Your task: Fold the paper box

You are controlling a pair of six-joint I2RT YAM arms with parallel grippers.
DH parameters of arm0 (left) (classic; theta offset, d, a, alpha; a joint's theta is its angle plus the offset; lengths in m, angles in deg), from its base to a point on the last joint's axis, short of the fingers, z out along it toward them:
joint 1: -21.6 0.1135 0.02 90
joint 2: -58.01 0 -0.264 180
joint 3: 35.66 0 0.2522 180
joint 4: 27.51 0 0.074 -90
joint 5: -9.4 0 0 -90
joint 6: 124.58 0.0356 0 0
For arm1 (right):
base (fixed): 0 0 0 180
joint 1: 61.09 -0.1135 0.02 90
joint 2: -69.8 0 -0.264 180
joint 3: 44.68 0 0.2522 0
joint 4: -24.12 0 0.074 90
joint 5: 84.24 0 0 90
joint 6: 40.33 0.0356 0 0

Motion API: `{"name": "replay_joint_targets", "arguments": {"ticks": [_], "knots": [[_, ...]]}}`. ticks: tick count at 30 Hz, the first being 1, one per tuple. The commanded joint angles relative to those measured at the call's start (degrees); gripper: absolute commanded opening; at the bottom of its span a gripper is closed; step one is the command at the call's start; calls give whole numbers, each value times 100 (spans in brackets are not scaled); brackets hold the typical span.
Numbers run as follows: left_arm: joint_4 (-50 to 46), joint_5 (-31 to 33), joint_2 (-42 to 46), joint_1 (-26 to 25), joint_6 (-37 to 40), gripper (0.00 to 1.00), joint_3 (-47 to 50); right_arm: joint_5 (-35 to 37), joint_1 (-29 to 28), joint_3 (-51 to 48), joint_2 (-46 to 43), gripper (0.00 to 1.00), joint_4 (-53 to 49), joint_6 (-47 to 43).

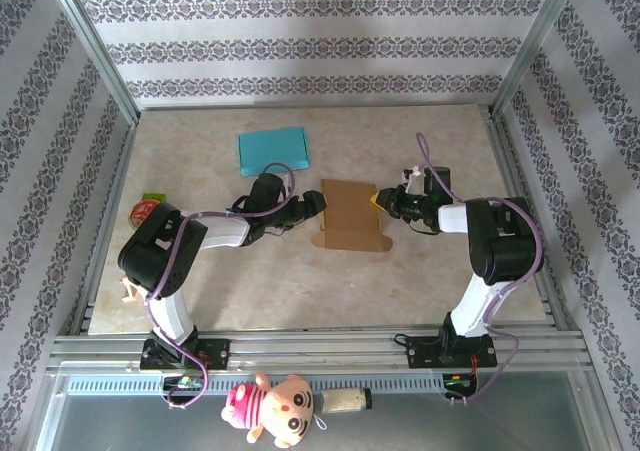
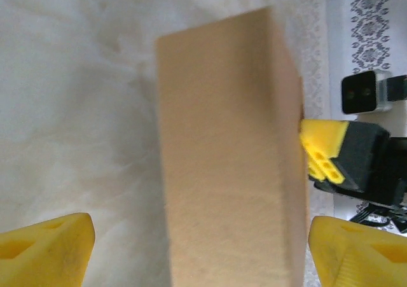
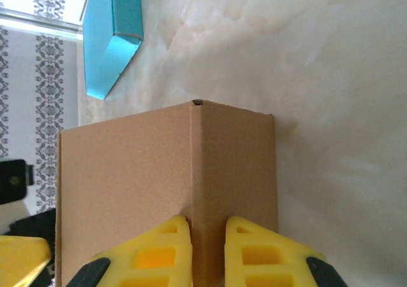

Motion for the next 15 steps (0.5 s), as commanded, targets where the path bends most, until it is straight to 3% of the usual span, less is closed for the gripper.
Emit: {"name": "replay_joint_targets", "arguments": {"ticks": [1, 6, 15], "knots": [[472, -145, -169, 28, -184, 87, -85, 200, 129, -135, 239, 10, -107, 170], [837, -354, -401, -123, -309, 86, -247, 297, 132, -19, 269, 11, -343, 208], [2029, 33, -917, -440, -1289, 81, -211, 369, 132, 1, 269, 11, -389, 246]]}}
